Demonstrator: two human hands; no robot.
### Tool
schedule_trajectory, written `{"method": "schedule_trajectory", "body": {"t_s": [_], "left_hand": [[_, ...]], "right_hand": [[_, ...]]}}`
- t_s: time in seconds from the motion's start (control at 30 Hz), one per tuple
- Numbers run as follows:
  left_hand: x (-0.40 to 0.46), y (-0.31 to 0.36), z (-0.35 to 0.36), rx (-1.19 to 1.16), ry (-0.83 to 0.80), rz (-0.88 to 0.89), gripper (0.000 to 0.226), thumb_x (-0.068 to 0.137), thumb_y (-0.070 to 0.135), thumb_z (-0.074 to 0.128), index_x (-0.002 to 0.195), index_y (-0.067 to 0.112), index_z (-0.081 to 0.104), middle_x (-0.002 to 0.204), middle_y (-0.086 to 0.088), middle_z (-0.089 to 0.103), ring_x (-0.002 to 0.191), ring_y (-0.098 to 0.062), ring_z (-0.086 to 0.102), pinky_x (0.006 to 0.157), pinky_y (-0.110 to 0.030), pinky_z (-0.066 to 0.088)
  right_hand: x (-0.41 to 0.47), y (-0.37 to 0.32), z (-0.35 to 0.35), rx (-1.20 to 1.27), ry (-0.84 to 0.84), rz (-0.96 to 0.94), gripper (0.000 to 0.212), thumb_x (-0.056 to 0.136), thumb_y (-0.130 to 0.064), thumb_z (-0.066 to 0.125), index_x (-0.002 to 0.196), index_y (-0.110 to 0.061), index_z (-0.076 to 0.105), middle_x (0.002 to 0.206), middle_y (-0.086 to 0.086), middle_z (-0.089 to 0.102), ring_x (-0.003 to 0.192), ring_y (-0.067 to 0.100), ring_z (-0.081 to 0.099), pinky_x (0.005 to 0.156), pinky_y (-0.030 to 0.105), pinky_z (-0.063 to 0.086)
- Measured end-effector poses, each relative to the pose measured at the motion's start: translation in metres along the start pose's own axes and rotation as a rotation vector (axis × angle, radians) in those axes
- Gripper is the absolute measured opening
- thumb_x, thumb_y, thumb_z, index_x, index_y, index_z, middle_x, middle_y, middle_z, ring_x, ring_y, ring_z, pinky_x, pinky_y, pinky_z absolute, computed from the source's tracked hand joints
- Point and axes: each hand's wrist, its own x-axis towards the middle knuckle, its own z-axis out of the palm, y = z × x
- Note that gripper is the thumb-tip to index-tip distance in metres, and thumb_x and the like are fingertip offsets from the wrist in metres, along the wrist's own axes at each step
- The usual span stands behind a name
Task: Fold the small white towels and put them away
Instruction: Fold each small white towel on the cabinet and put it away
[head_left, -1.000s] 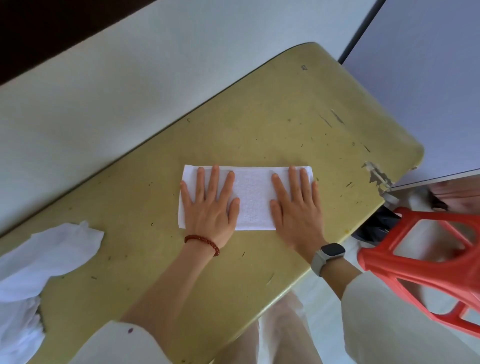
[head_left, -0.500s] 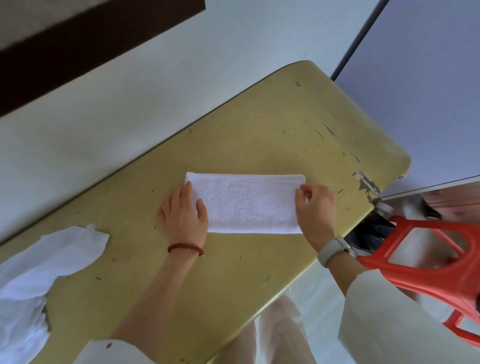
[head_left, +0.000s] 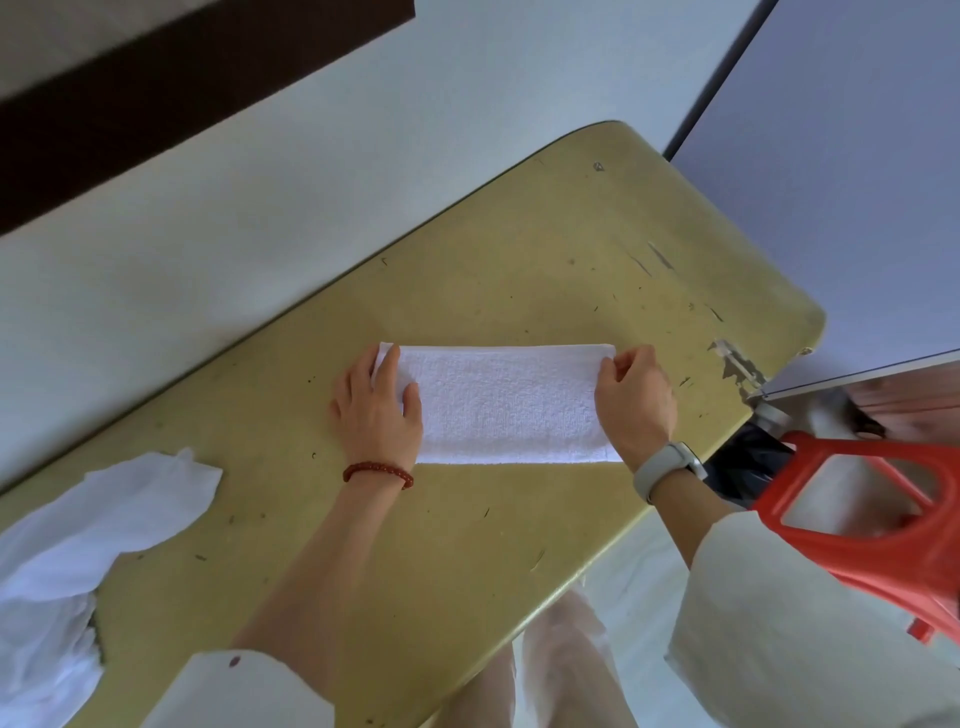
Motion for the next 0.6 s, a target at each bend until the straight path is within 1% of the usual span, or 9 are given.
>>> {"method": "schedule_trajectory", "body": {"t_s": [0.1,0.17,0.23,0.27,0.33,0.4,0.47,0.53,0.6], "left_hand": [[-0.001,-0.001,0.001,0.016,0.000,0.022,0.040,0.086,0.014,0.056,0.125,0.009,0.054,0.132,-0.012,0.052,0.114,-0.041,0.047,0.085,-0.051,0.039],[-0.001,-0.001,0.001,0.046,0.005,0.067,0.039,0.085,0.019,0.048,0.121,0.009,0.057,0.125,-0.013,0.056,0.107,-0.042,0.052,0.079,-0.050,0.043],[0.000,-0.002,0.000,0.083,0.008,0.096,0.044,0.083,0.024,0.038,0.118,0.009,0.059,0.121,-0.012,0.060,0.100,-0.040,0.056,0.075,-0.048,0.046],[-0.001,-0.001,0.000,0.100,0.004,0.108,0.046,0.083,0.025,0.035,0.119,0.009,0.058,0.121,-0.011,0.060,0.100,-0.039,0.057,0.075,-0.047,0.046],[-0.004,0.000,0.002,0.149,-0.024,0.128,0.049,0.085,0.027,0.031,0.125,0.008,0.054,0.127,-0.011,0.056,0.107,-0.037,0.055,0.079,-0.047,0.045],[-0.010,0.002,0.004,0.207,-0.099,0.127,0.057,0.088,0.033,0.023,0.136,0.008,0.042,0.140,-0.012,0.045,0.123,-0.034,0.044,0.092,-0.049,0.039],[-0.014,0.002,0.007,0.244,-0.170,0.105,0.064,0.089,0.040,0.010,0.144,0.010,0.024,0.150,-0.011,0.026,0.137,-0.031,0.027,0.106,-0.050,0.024],[-0.015,0.001,0.009,0.270,-0.210,0.094,0.068,0.087,0.043,0.001,0.146,0.012,0.012,0.154,-0.009,0.013,0.141,-0.029,0.013,0.111,-0.050,0.011],[-0.014,-0.001,0.011,0.282,-0.229,0.093,0.070,0.086,0.046,-0.002,0.147,0.013,0.006,0.155,-0.008,0.007,0.143,-0.028,0.005,0.112,-0.052,0.005]], "right_hand": [[0.003,0.002,-0.004,-0.035,-0.004,-0.041,0.014,0.094,-0.015,0.040,0.099,-0.004,0.048,0.088,0.013,0.061,0.075,0.029,0.054,0.063,0.033,0.039],[0.006,0.001,-0.004,-0.074,-0.010,-0.059,0.014,0.095,-0.013,0.039,0.100,-0.004,0.048,0.088,0.013,0.061,0.072,0.027,0.052,0.062,0.031,0.036],[0.008,0.003,-0.004,-0.113,-0.002,-0.082,0.014,0.095,-0.013,0.038,0.100,-0.004,0.048,0.090,0.014,0.060,0.072,0.028,0.052,0.062,0.032,0.037],[0.008,0.004,-0.004,-0.125,0.010,-0.095,0.015,0.095,-0.013,0.038,0.100,-0.003,0.048,0.090,0.014,0.060,0.072,0.029,0.053,0.061,0.032,0.037],[0.007,0.005,-0.005,-0.126,0.038,-0.126,0.015,0.095,-0.012,0.038,0.101,-0.002,0.048,0.093,0.015,0.058,0.071,0.029,0.052,0.061,0.033,0.039],[0.006,0.006,-0.006,-0.133,0.054,-0.170,0.015,0.096,-0.012,0.038,0.101,-0.002,0.047,0.098,0.016,0.055,0.069,0.031,0.052,0.059,0.036,0.041],[0.005,0.008,-0.007,-0.122,0.052,-0.198,0.016,0.096,-0.012,0.038,0.103,-0.001,0.047,0.105,0.017,0.051,0.071,0.033,0.053,0.058,0.037,0.043],[0.001,0.008,-0.009,-0.080,0.080,-0.229,0.020,0.095,-0.011,0.037,0.108,-0.001,0.050,0.114,0.017,0.049,0.082,0.035,0.055,0.061,0.038,0.046],[-0.007,0.011,-0.009,-0.144,0.158,-0.412,0.029,0.093,-0.013,0.035,0.111,-0.002,0.055,0.118,0.017,0.052,0.099,0.034,0.055,0.074,0.042,0.050]]}}
